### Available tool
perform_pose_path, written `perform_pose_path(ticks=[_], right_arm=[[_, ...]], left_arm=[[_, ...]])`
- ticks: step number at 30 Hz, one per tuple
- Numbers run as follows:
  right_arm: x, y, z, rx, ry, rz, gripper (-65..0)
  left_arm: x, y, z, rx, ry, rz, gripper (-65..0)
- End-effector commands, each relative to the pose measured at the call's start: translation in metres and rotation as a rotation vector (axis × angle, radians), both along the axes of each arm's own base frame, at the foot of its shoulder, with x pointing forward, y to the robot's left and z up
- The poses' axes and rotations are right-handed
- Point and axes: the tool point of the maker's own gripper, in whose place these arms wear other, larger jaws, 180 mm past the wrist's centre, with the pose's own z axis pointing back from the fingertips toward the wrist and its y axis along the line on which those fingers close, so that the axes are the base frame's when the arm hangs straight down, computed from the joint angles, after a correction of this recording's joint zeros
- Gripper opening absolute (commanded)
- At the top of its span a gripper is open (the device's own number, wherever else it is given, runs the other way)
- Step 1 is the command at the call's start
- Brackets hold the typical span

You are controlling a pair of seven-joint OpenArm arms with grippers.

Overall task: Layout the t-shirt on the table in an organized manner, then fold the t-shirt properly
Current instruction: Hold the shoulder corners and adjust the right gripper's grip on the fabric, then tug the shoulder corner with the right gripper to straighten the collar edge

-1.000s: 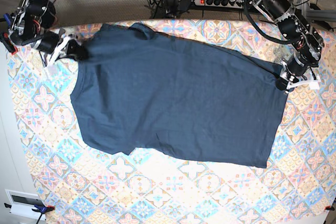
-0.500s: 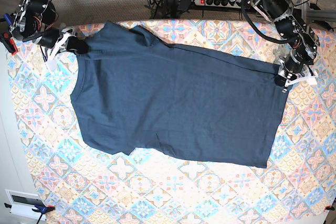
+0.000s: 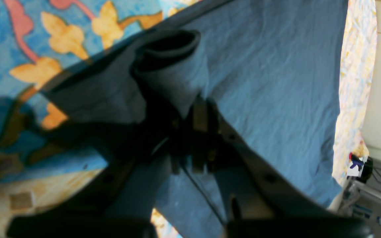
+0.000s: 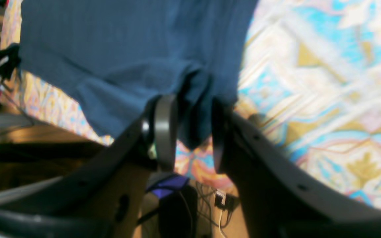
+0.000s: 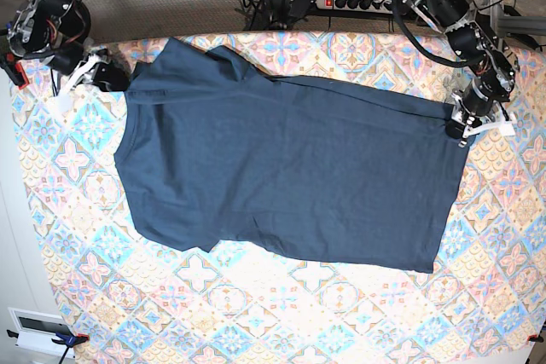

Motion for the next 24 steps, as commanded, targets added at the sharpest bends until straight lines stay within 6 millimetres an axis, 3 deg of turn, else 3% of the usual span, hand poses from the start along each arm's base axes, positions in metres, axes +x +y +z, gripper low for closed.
perform_pose_path(ticks=[1,5,10,15,22,24], right_arm=[[0.002,-0.006,0.012,-0.020,-0.036,0.008,-47.1],[-0.016,0.003,0.018,-0.065,-0.024,0.060,-47.0],[-0.026,0.048,0.026,-0.058,-0.044,0.194,-46.7],[-0.032,0.088,0.015,-0.011,-0.011,0.318,-41.0],[-0.046,0.084,-0.011,-0.139,0.087,0.384,-37.8],[-0.047,0.082,-0.013,-0.154,0.095,0.385,-37.8]], left_arm=[[0.004,0.008,0.009,0.024,-0.017,0.004,-58.9],[0.004,0.008,0.009,0.024,-0.017,0.004,-58.9],[0.005,0.008,0.010,0.023,-0.019,0.003,-58.9],[0.006,0.007,0.010,0.022,-0.022,0.002,-58.9],[0.005,0.009,0.010,0.028,-0.019,0.001,-58.6],[0.004,0.008,0.010,0.024,-0.017,-0.003,-56.0]])
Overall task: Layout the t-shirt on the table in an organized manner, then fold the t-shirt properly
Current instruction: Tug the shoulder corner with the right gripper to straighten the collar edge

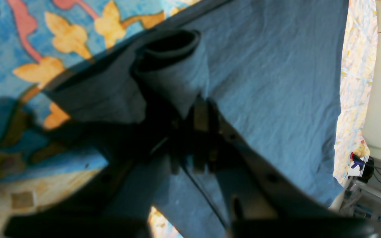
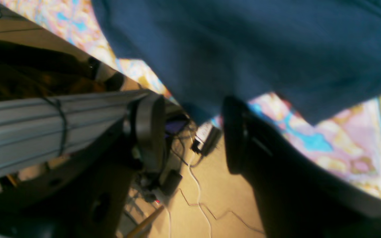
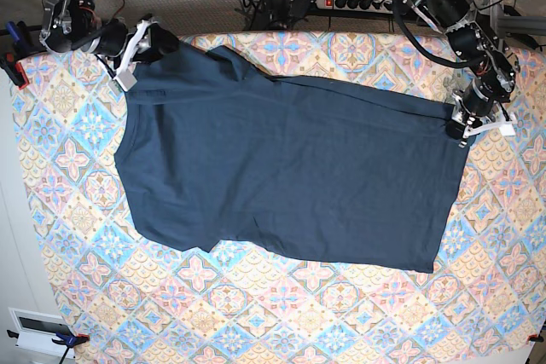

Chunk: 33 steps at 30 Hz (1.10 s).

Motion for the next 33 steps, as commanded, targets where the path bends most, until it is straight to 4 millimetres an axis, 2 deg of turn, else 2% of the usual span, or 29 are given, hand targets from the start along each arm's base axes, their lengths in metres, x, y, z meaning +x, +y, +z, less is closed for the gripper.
perform_pose_path(ticks=[1,5,8,13,19,29,33], right_arm=[[0.006,-0.002,0.007,-0.001,-0.030,0.005,-37.8],[0.005,-0.003,0.006,-0.005,-0.028,0.005,-37.7],[0.005,-0.003,0.006,-0.005,-0.028,0.005,-37.6],[0.005,-0.004,0.005,-0.007,-0.026,0.001,-37.6],[-0.001,-0.014,-0.006,-0.058,0.014,-0.004,-37.6],[-0.002,-0.012,-0.007,-0.055,0.016,0.001,-37.6],[0.007,-0.007,-0.009,-0.039,0.010,0.008,-37.6]], left_arm=[[0.003,0.006,0.008,0.015,-0.010,-0.007,-53.7],[0.002,0.003,0.007,0.006,-0.003,-0.016,-41.6],[0.002,0.003,0.007,0.004,-0.003,-0.016,-37.3],[0.002,0.000,0.006,-0.002,-0.003,-0.016,-36.9],[0.002,0.002,0.007,0.002,-0.002,-0.017,-36.9],[0.002,0.001,0.007,0.000,-0.003,-0.017,-36.9],[0.002,0.001,0.007,0.000,-0.003,-0.017,-36.9]])
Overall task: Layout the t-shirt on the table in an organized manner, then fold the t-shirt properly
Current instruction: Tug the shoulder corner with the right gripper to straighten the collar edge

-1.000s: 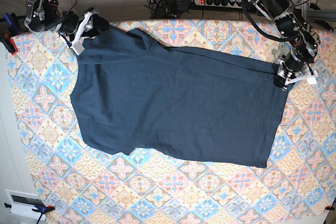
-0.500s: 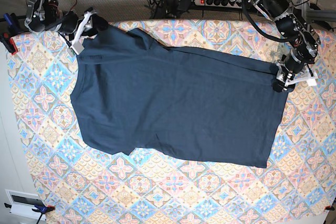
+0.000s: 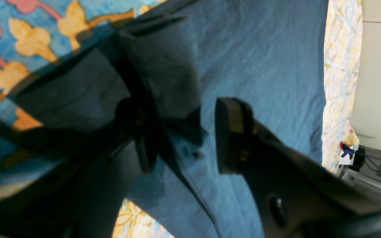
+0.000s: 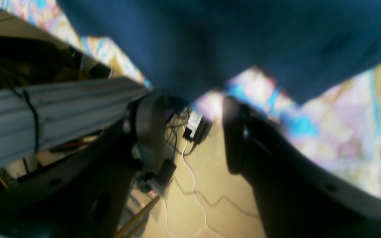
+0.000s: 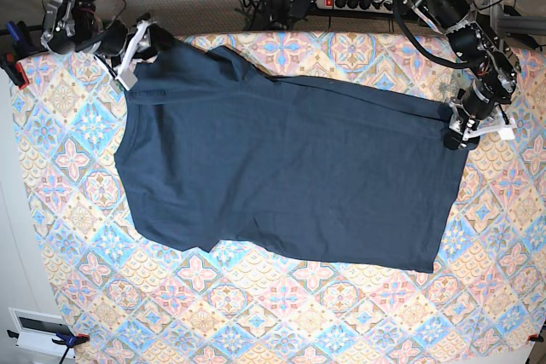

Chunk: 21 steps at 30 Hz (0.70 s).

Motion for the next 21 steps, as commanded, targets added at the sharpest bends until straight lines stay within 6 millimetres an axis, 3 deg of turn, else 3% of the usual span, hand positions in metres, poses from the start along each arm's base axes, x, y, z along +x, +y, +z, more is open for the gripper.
perform_pose_path(ticks=[1,10,12,16,21], right_arm=[[0.007,-0.001,0.004,0.008,-0.023,0.003,-37.7],[0.016,0.012,0.000,0.046,-0.024,0.005,-38.9],[0.015,0.015,0.001,0.052,-0.026,0.009,-44.3],[0.011,0.032,0.002,0.096,-0.021,0.044,-61.7],[0.023,0.054,0.032,0.308,-0.087,0.006,-61.7]], left_arm=[[-0.001,0.006,0.003,0.021,0.013,0.001,-36.9],[-0.001,0.007,0.004,0.025,0.012,0.001,-36.9],[-0.001,0.008,0.004,0.027,0.012,0.001,-36.9],[-0.001,0.008,0.004,0.027,0.012,0.001,-36.9],[-0.001,0.008,0.004,0.027,0.012,0.001,-36.9]])
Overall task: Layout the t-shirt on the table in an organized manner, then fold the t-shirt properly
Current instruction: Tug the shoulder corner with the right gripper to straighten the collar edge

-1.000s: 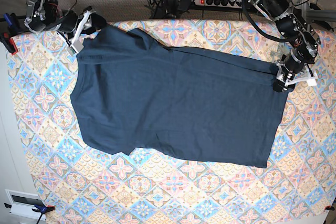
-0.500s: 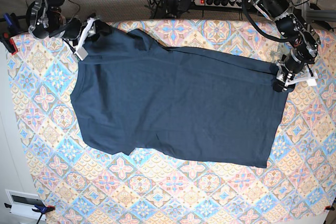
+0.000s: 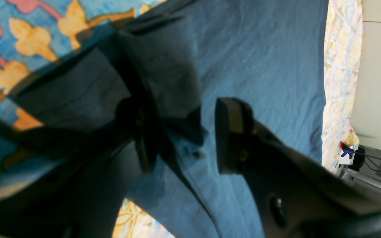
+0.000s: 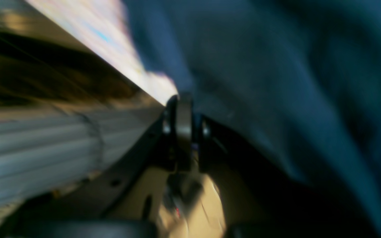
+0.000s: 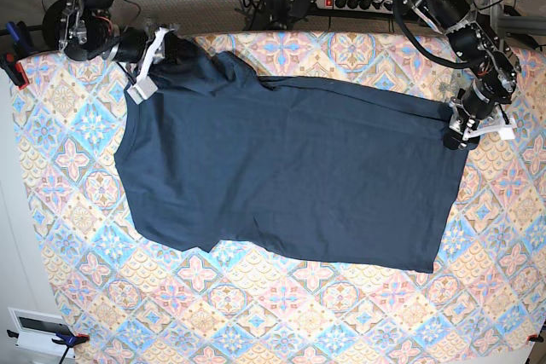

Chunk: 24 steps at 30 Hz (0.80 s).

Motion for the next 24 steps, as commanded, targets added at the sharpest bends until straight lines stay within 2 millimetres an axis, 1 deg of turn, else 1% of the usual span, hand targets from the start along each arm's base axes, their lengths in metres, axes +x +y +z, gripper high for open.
perform_pose_path(ticks=[1,5,8,9,14,16,18,19,21,22,24], right_arm=[[0.008,-0.002,0.014,0.031,-0.044,-0.007,-61.7],[0.020,-0.006,0.043,0.126,-0.108,-0.015,-61.8],[0.030,-0.016,0.058,0.162,-0.154,-0.068,-61.8],[0.032,-0.021,0.059,0.171,-0.159,-0.088,-61.8],[0.038,-0.037,0.062,0.156,-0.177,-0.140,-61.8],[0.051,-0.040,0.061,0.170,-0.186,-0.154,-61.7],[0.070,-0.043,0.061,0.193,-0.200,-0.179,-61.7],[0.076,-0.045,0.060,0.202,-0.202,-0.191,-61.7],[0.083,-0.049,0.056,0.217,-0.191,-0.213,-61.7],[0.086,-0.051,0.055,0.221,-0.188,-0.223,-61.7],[0.092,-0.053,0.056,0.228,-0.194,-0.232,-61.7]], left_arm=[[-0.001,0.008,0.004,0.028,0.012,0.003,-36.9],[-0.001,0.008,0.004,0.028,0.013,0.003,-36.9],[-0.004,0.008,0.002,0.028,0.019,0.003,-36.9],[-0.005,0.008,0.001,0.029,0.023,0.002,-36.9],[-0.007,0.008,0.000,0.029,0.026,0.002,-36.9],[-0.007,0.008,0.000,0.029,0.026,0.002,-36.9],[-0.007,0.008,0.000,0.028,0.025,0.002,-36.9],[-0.006,0.007,0.001,0.022,0.018,0.004,-36.9],[-0.005,0.006,0.004,0.003,-0.002,0.007,-36.9],[-0.007,0.004,0.002,-0.004,-0.001,0.005,-36.9],[-0.008,0.003,0.003,-0.018,-0.012,0.007,-36.9]])
